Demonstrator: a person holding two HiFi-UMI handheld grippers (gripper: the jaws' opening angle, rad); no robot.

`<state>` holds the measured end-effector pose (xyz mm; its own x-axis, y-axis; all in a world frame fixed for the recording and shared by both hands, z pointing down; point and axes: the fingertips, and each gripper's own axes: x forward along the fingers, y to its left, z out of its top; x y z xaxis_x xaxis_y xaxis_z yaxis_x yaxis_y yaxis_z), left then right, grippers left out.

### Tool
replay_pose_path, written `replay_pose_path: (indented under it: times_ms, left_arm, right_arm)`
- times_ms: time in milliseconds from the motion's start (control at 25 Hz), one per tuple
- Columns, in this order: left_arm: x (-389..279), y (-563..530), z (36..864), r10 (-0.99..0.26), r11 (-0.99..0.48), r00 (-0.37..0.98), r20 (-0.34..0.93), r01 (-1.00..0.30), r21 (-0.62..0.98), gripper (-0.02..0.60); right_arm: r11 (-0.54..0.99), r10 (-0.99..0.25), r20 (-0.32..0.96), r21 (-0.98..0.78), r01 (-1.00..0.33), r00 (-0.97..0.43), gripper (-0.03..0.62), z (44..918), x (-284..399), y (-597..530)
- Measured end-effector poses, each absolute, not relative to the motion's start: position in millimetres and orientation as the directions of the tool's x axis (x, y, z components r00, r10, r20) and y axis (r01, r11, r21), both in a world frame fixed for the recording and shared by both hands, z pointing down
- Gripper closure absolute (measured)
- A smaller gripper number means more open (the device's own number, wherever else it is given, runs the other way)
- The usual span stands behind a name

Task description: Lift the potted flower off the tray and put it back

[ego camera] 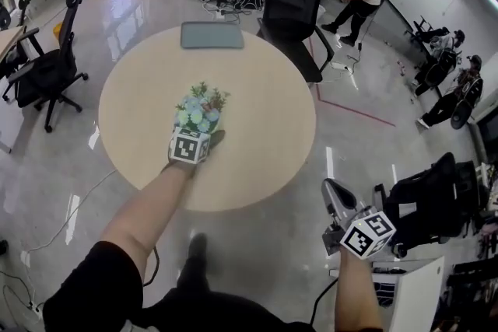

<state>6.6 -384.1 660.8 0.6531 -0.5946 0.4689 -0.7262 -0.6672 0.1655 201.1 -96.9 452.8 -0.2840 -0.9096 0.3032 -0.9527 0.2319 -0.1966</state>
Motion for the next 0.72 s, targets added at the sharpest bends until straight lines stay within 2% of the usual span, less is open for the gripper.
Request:
replay_pose_path:
  times_ms: [320,720]
  left_arm:
    - [-4,-485,581,-0.587,-0.690,0.688,0.426,-0.700,0.181,0.064]
    - [2,-565,502,-0.605,-0.700,0.699,0.382,-0.695,0.164,0.064]
  right_arm:
    - [0.234,-0.936,0.232,-0.149,-0.961,-0.264,0.579,396,185,-241]
    - [0.234,-0.952,0.175,-0.106,-0.966,-0.250,0.579,358,201,-352]
